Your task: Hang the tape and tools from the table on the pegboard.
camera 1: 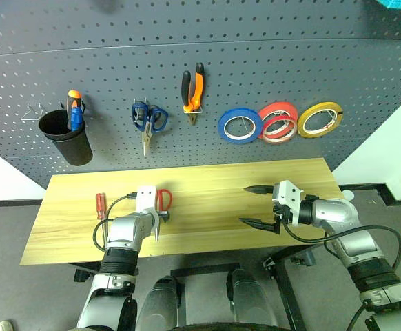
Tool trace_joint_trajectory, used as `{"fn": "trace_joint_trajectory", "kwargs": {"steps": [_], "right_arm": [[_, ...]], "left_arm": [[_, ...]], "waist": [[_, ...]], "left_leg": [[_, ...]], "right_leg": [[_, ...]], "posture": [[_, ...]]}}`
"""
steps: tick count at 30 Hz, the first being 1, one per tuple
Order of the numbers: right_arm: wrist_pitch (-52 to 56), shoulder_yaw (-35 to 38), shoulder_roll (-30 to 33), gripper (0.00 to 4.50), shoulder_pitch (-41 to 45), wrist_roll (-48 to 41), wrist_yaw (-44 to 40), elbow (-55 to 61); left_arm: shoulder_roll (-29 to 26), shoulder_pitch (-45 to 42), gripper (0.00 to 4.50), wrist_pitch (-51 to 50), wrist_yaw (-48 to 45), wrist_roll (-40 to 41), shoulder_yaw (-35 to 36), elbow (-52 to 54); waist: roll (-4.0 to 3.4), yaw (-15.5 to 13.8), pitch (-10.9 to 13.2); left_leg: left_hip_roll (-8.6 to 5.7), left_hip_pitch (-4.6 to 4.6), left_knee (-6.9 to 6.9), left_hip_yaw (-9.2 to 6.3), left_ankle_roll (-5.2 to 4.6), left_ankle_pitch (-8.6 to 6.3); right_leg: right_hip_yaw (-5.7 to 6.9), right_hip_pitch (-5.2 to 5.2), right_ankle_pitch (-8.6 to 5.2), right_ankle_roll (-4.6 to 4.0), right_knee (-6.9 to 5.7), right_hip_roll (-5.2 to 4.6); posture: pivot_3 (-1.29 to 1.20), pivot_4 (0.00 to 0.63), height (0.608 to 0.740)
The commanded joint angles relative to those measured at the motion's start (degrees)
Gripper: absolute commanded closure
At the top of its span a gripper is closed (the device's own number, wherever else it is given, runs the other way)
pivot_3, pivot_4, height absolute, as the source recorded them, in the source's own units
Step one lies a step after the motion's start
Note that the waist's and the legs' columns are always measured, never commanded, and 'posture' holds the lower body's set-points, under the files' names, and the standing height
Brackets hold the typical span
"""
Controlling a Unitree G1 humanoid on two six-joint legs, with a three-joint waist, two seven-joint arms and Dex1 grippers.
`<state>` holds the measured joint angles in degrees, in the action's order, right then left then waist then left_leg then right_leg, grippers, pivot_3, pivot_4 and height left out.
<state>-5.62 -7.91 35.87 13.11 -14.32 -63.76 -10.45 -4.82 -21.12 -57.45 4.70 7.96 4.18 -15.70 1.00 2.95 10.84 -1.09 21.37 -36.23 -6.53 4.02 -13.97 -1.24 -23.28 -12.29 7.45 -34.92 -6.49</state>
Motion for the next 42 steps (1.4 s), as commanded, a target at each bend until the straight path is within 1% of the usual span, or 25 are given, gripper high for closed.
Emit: {"fn": "trace_joint_trajectory", "kwargs": {"steps": [1, 2, 4, 11, 12, 22, 25, 28, 29, 31, 32, 34, 36, 38, 41, 42], "right_arm": [[-0.9, 1.7, -0.2, 0.03, -0.4, -0.2, 0.3, 0.0], [-1.0, 1.7, -0.2, 0.00, -0.4, -0.1, 0.4, -0.1], [-0.9, 1.8, -0.2, 0.00, -0.4, -0.1, 0.5, -0.2], [2.0, 1.2, 1.1, 0.00, -1.6, -1.4, -3.1, 0.0], [2.0, 1.4, 1.0, 0.00, -1.6, -1.2, -3.2, 0.0], [0.5, 1.7, 0.2, 0.00, -0.4, -0.2, -3.0, -1.7], [-0.7, 1.7, -0.1, 0.00, 0.2, 0.2, -2.5, -2.4], [-2.5, 2.1, -0.8, 0.00, 0.9, 0.7, -1.5, -2.9], [-3.1, 2.2, -0.9, 0.00, 1.1, 0.7, -1.3, -2.9], [-4.7, 2.2, -1.5, 0.00, 2.1, 0.8, -0.9, -2.9], [-5.6, 2.3, -1.9, 0.00, 2.8, 0.8, -0.7, -2.6], [-6.9, 2.6, -2.8, 0.00, 4.1, 0.3, -0.3, -2.3], [-8.3, 3.2, -4.1, 0.00, 5.9, 0.0, 0.8, -1.9], [-9.1, 3.9, -5.0, 0.00, 7.3, -0.6, 1.4, -1.4], [-7.0, 4.6, -5.7, 0.00, 8.9, -4.3, 0.0, 1.6], [-4.4, 4.6, -5.4, 0.00, 9.0, -6.6, -1.3, 4.0]], "left_arm": [[0.6, -0.3, 0.00, -2.1, 1.4, -1.2, 0.5, -1.8], [1.0, -0.5, 0.38, -2.4, 1.8, -1.2, 0.8, -2.0], [1.6, -0.6, 0.84, -2.5, 2.2, -1.0, 1.5, -2.1], [2.3, -0.4, 3.22, -2.8, 3.0, -1.8, 2.1, -1.7], [2.3, -0.4, 3.45, -3.1, 3.1, -1.8, 2.1, -1.8], [2.5, -0.1, 3.45, -4.5, 3.9, -1.9, 3.5, 0.0], [1.6, 1.2, 3.45, -4.0, 1.6, -1.3, 2.3, 4.3], [-0.1, 4.3, 3.45, -1.4, -3.9, 1.3, 2.0, 13.3], [-1.5, 6.1, 3.45, 1.5, -6.5, 1.6, 1.0, 16.8], [-6.8, 11.3, 3.45, 8.8, -12.5, 0.9, -1.5, 23.8], [-9.7, 14.6, 3.45, 13.8, -15.6, 0.5, -1.7, 26.7], [-13.1, 19.2, 3.45, 21.3, -19.7, 1.0, -0.4, 29.5], [-14.2, 23.7, 3.45, 29.8, -24.8, 5.2, 4.6, 32.1], [-14.1, 26.2, 3.45, 36.4, -27.7, 8.2, 8.5, 33.4], [-14.0, 28.0, 3.45, 45.4, -31.5, 11.8, 13.2, 34.4], [-13.8, 27.8, 3.45, 48.3, -32.2, 12.8, 14.7, 34.3]], "waist": [[0.00, 0.3, -0.1], [0.01, 0.4, -0.2], [0.00, 0.7, -0.3], [-0.01, 1.1, -0.5], [-0.01, 1.1, -0.5], [0.00, 1.2, -0.7], [0.00, 1.2, -0.7], [0.01, 1.1, -0.7], [0.01, 1.1, -0.7], [0.00, 1.2, -0.7], [0.00, 1.1, -0.7], [-0.06, 1.3, -0.8], [-0.09, 1.3, -0.8], [-0.10, 0.9, -0.8], [-0.07, 0.3, -0.9], [-0.07, 0.1, -0.9]], "left_leg": [[0.00, -0.01, -0.01, 0.00, 0.00, 0.00], [0.00, -0.03, -0.03, 0.00, 0.00, 0.00], [0.00, -0.03, -0.04, 0.00, 0.00, 0.00], [0.00, -0.08, -0.03, 0.00, 0.00, 0.00], [0.00, -0.08, -0.03, 0.00, 0.00, 0.00], [0.00, -0.08, -0.04, 0.00, 0.00, 0.00], [0.00, -0.07, -0.02, 0.00, 0.01, 0.00], [0.00, -0.02, 0.00, 0.00, 0.01, 0.00], [0.00, -0.01, 0.00, 0.00, 0.01, 0.01], [0.01, 0.00, 0.00, 0.01, 0.02, 0.01], [0.01, -0.02, 0.03, 0.01, 0.03, 0.01], [0.02, -0.02, 0.02, 0.04, 0.03, 0.01], [0.04, -0.04, 0.06, 0.11, 0.03, 0.01], [0.04, -0.02, 0.05, 0.11, 0.03, 0.01], [0.04, 0.02, -0.03, 0.09, 0.03, 0.01], [0.04, 0.03, -0.04, 0.09, 0.03, 0.01]], "right_leg": [[0.00, 0.03, -0.02, -0.03, 0.00, 0.00], [0.00, 0.07, -0.02, -0.03, 0.00, -0.01], [0.00, 0.09, 0.00, -0.01, 0.00, -0.02], [-0.01, 0.09, 0.03, 0.05, -0.04, -0.02], [-0.01, 0.09, 0.03, 0.05, -0.04, -0.02], [-0.01, 0.10, 0.03, 0.05, -0.04, -0.02], [-0.01, 0.08, 0.03, 0.05, -0.04, -0.02], [-0.01, 0.01, 0.03, 0.05, -0.04, -0.02], [-0.01, 0.00, 0.04, 0.04, -0.04, -0.02], [-0.03, -0.04, 0.04, 0.02, -0.06, -0.02], [-0.03, -0.02, 0.03, -0.01, -0.07, -0.02], [-0.04, -0.07, -0.05, -0.15, -0.07, -0.02], [-0.08, -0.06, -0.06, -0.20, -0.05, -0.02], [-0.08, -0.06, -0.07, -0.23, -0.04, -0.04], [-0.04, -0.03, -0.07, -0.24, -0.04, -0.07], [-0.04, -0.03, -0.07, -0.24, -0.03, -0.07]], "posture": [[-0.14, 0.099, 0.740], [-0.14, 0.098, 0.740], [-0.14, 0.099, 0.740], [-0.14, 0.102, 0.740], [-0.14, 0.102, 0.740], [-0.13, 0.104, 0.740], [-0.13, 0.103, 0.740], [-0.13, 0.102, 0.740], [-0.13, 0.102, 0.740], [-0.12, 0.100, 0.740], [-0.12, 0.098, 0.740], [-0.12, 0.097, 0.740], [-0.11, 0.095, 0.740], [-0.10, 0.093, 0.740], [-0.09, 0.090, 0.740], [-0.09, 0.088, 0.740]]}}
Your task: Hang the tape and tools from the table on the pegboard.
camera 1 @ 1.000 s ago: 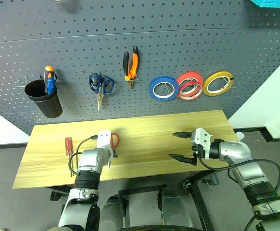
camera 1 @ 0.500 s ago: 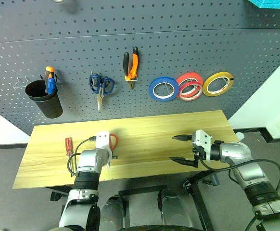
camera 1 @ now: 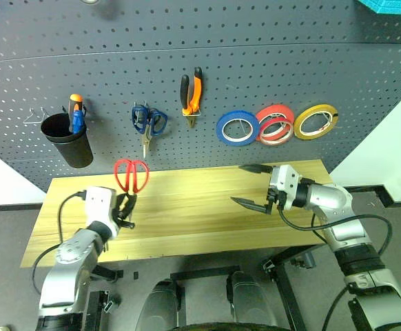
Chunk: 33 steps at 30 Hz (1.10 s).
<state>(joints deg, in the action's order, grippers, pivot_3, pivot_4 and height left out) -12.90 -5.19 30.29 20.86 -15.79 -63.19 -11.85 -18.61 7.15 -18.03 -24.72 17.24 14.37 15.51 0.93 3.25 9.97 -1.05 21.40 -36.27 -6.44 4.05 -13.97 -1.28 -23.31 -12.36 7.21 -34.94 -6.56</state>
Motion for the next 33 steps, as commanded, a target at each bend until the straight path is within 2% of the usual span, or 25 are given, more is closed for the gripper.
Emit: {"fn": "trace_joint_trajectory", "kwargs": {"steps": [1, 4, 7, 23, 29, 33], "right_arm": [[5.5, 1.8, 0.6, 0.00, 1.4, -7.1, -2.7, 7.3], [14.1, 2.2, 1.4, 0.00, 2.2, -13.2, -4.2, 12.6], [16.6, 2.7, 1.2, 0.00, 3.4, -13.9, -3.7, 14.2], [16.5, 3.3, 0.8, 0.00, 2.6, -11.6, -1.9, 15.1], [16.5, 3.4, 0.9, 0.00, 2.2, -11.2, -1.1, 15.6], [16.1, 3.2, 1.2, 0.00, 1.7, -10.6, -1.1, 15.4]], "left_arm": [[0.2, -0.8, 3.45, 11.1, -3.3, 4.4, 5.6, 2.9], [0.3, -2.7, 3.45, 15.3, -4.0, 6.1, 7.3, 1.5], [0.2, -5.8, 3.45, 16.8, -3.1, 6.0, 7.2, -0.2], [-3.4, -21.0, 3.45, 18.6, 2.3, -8.9, -2.9, -16.3], [-3.3, -22.9, 3.45, 18.0, 1.7, -10.0, -5.4, -19.7], [-3.0, -22.3, 2.10, 14.6, 1.3, -7.6, -4.3, -19.5]], "waist": [[-0.02, -0.3, 0.0], [-0.02, -0.6, -0.1], [0.01, -0.7, -0.2], [0.17, -0.1, -0.9], [0.20, 0.9, -1.3], [0.20, 0.9, -1.3]], "left_leg": [[-0.01, 0.00, 0.01, 0.01, 0.00, 0.00], [-0.01, 0.00, 0.05, 0.02, -0.01, 0.00], [-0.01, 0.00, 0.03, 0.02, -0.01, 0.00], [-0.02, -0.04, 0.03, 0.02, -0.02, 0.01], [-0.02, -0.04, 0.03, 0.02, -0.02, 0.01], [-0.02, -0.07, 0.03, 0.02, -0.02, 0.01]], "right_leg": [[0.00, 0.03, 0.00, 0.00, 0.04, -0.02], [-0.01, 0.02, 0.05, -0.06, 0.09, -0.02], [0.00, 0.03, 0.13, -0.17, 0.08, -0.02], [0.02, 0.09, 0.26, 0.01, 0.07, 0.01], [0.01, 0.09, 0.27, 0.03, 0.06, 0.01], [0.01, 0.09, 0.27, 0.03, 0.01, 0.01]], "posture": [[-0.09, 0.087, 0.740], [-0.09, 0.081, 0.740], [-0.10, 0.074, 0.740], [-0.13, 0.047, 0.740], [-0.14, 0.043, 0.740], [-0.13, 0.047, 0.740]]}}
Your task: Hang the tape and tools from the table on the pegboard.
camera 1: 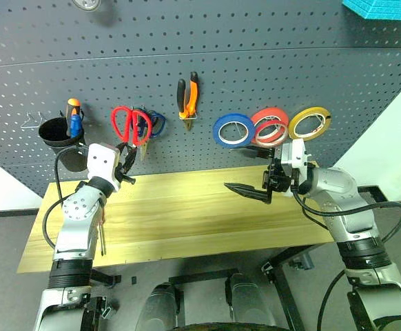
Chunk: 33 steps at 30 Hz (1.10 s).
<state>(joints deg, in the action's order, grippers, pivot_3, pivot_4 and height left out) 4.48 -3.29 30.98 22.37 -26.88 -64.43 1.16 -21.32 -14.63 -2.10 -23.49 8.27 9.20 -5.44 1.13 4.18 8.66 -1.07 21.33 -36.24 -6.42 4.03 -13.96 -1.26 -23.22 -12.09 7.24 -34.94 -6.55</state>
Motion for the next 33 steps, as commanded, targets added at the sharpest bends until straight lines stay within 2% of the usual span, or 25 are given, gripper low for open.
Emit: {"fn": "trace_joint_trajectory", "kwargs": {"steps": [1, 4, 8, 10, 14, 15, 19, 24, 31, 33], "right_arm": [[-1.4, 1.3, 0.5, 0.00, 0.1, 0.7, 0.2, 2.3], [-1.9, 1.0, 0.7, 0.00, 0.1, 1.9, 0.0, 1.5], [-3.3, 0.1, 0.8, 0.00, -0.1, 4.3, -0.7, -1.2], [-4.0, -0.3, 0.5, 0.00, -0.3, 5.1, -0.9, -2.4], [-5.2, -0.8, -0.1, 0.00, -0.5, 6.3, -1.2, -4.4], [-5.3, -0.9, -0.2, 0.00, -0.6, 6.5, -1.2, -4.6], [-5.7, -1.0, -0.6, 0.00, -0.9, 7.1, -1.3, -5.3], [-5.9, -0.5, -0.2, 0.00, -2.4, 7.9, -0.7, -5.7], [-6.1, 0.6, 0.4, 0.00, -4.8, 8.4, 0.5, -4.7], [-6.1, 0.9, 0.7, 0.00, -5.2, 8.4, 0.9, -4.4]], "left_arm": [[-0.5, -0.2, 1.76, -2.0, 0.8, 0.8, 0.8, 1.8], [-0.6, 0.9, 0.76, -10.6, 3.0, 1.3, 1.1, 3.6], [-0.4, 4.3, 0.76, -27.5, 7.6, 4.9, 5.0, 8.1], [-0.2, 4.1, 0.76, -36.8, 10.5, 7.5, 8.8, 6.0], [-1.2, 2.8, 0.01, -46.1, 14.6, 6.9, 11.5, -0.4], [-1.2, 1.8, 0.01, -47.4, 15.5, 6.7, 11.9, -3.0], [-2.5, -3.1, 0.01, -47.6, 16.9, 6.1, 13.0, -15.3], [-5.3, -10.8, 0.01, -41.5, 16.1, 4.5, 12.3, -32.2], [-7.2, -17.5, 0.01, -34.2, 14.9, 2.9, 11.2, -49.5], [-7.5, -18.7, 0.40, -32.4, 14.1, 3.4, 11.7, -53.3]], "waist": [[0.01, 0.0, 0.0], [0.00, 0.0, -0.1], [0.00, 0.1, -0.1], [0.00, -0.1, -0.1], [0.01, -0.1, -0.1], [0.01, -0.2, -0.1], [0.02, -0.5, -0.1], [0.03, -0.2, -0.1], [0.04, -0.1, -0.1], [0.04, -0.1, -0.1]], "left_leg": [[0.00, 0.00, 0.00, 0.00, 0.00, 0.00], [0.00, 0.00, -0.01, 0.00, 0.00, 0.00], [0.00, -0.03, 0.02, -0.01, 0.00, 0.00], [0.00, -0.03, 0.01, -0.04, 0.00, 0.00], [0.00, -0.07, 0.00, -0.08, -0.01, 0.00], [0.00, -0.07, -0.01, -0.08, -0.01, 0.00], [0.00, -0.04, -0.02, -0.10, 0.00, 0.00], [-0.01, -0.05, 0.02, -0.11, 0.00, 0.00], [0.00, -0.05, 0.05, -0.10, 0.00, 0.00], [0.00, -0.05, 0.04, -0.10, 0.00, 0.00]], "right_leg": [[0.00, 0.00, 0.00, 0.00, -0.01, 0.00], [-0.01, 0.00, -0.01, 0.01, -0.02, 0.00], [-0.01, -0.01, -0.12, 0.21, -0.04, 0.00], [0.00, -0.03, -0.14, 0.22, -0.10, 0.00], [0.01, -0.01, -0.17, 0.23, -0.17, 0.01], [0.01, -0.01, -0.18, 0.23, -0.16, 0.02], [0.03, 0.00, -0.17, 0.22, -0.16, 0.01], [0.04, -0.02, -0.15, 0.25, -0.16, 0.01], [0.05, -0.04, -0.16, 0.30, -0.14, 0.01], [0.05, -0.04, -0.16, 0.31, -0.15, 0.01]], "posture": [[-0.13, 0.047, 0.740], [-0.13, 0.057, 0.740], [-0.11, 0.074, 0.740], [-0.10, 0.084, 0.740], [-0.08, 0.095, 0.740], [-0.08, 0.095, 0.740], [-0.08, 0.100, 0.740], [-0.10, 0.100, 0.740], [-0.14, 0.099, 0.740], [-0.14, 0.099, 0.740]]}}
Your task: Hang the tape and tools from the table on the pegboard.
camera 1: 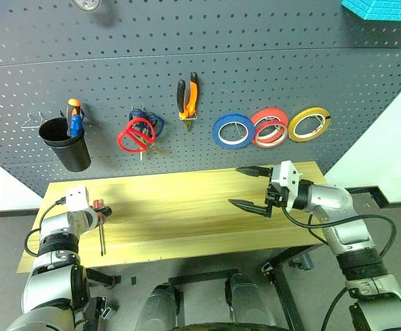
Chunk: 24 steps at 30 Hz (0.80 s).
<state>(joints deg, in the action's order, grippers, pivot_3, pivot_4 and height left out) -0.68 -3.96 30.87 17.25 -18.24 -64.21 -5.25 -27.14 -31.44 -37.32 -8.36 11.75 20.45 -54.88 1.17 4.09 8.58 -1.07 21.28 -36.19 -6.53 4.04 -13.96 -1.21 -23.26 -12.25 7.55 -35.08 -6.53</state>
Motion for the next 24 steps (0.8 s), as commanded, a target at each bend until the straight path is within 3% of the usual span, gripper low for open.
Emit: {"fn": "trace_joint_trajectory", "kwargs": {"steps": [1, 10, 16, 20, 24], "right_arm": [[-0.9, 1.7, 0.9, 0.00, -0.2, -0.2, 0.8, 2.1], [-0.8, 2.2, 2.2, 0.00, -1.0, -0.6, 1.1, 2.3], [0.7, 2.6, 2.3, 0.00, -0.6, -3.4, -1.1, 2.4], [3.1, 3.5, 2.2, 0.00, -0.2, -6.9, -2.7, 3.9], [7.0, 4.0, 2.3, 0.00, 0.6, -10.7, -4.3, 6.7]], "left_arm": [[-1.9, -2.3, 0.60, 3.8, -1.2, 0.0, 0.6, -5.4], [-3.7, -3.2, 3.71, 8.3, -1.8, 0.5, 1.2, -10.6], [-4.7, 1.8, 3.82, 7.2, -4.5, 0.2, 0.0, -2.3], [-4.1, 12.2, 3.82, 7.2, -8.9, 2.7, 1.1, 17.4], [-2.3, 28.3, 3.82, 16.1, -20.6, 9.8, 3.9, 44.1]], "waist": [[0.00, 0.0, 0.0], [0.00, 0.1, 0.0], [0.00, 0.3, 0.0], [0.00, 0.7, 0.0], [0.00, 0.4, 0.0]], "left_leg": [[0.00, 0.00, 0.00, 0.00, 0.00, 0.00], [0.00, 0.00, 0.01, 0.00, 0.00, 0.00], [0.00, -0.01, 0.03, 0.01, 0.00, 0.00], [0.02, 0.01, 0.10, 0.00, 0.01, 0.00], [0.03, 0.04, 0.08, 0.01, 0.02, -0.01]], "right_leg": [[0.00, 0.00, 0.00, 0.00, 0.00, 0.00], [0.00, 0.00, 0.00, 0.01, 0.00, 0.00], [0.00, 0.00, 0.00, 0.02, 0.00, -0.01], [-0.01, -0.08, 0.01, -0.01, -0.01, -0.01], [-0.02, -0.09, 0.04, -0.21, 0.00, -0.04]], "posture": [[-0.14, 0.098, 0.740], [-0.15, 0.099, 0.740], [-0.14, 0.098, 0.740], [-0.13, 0.097, 0.740], [-0.11, 0.094, 0.740]]}}
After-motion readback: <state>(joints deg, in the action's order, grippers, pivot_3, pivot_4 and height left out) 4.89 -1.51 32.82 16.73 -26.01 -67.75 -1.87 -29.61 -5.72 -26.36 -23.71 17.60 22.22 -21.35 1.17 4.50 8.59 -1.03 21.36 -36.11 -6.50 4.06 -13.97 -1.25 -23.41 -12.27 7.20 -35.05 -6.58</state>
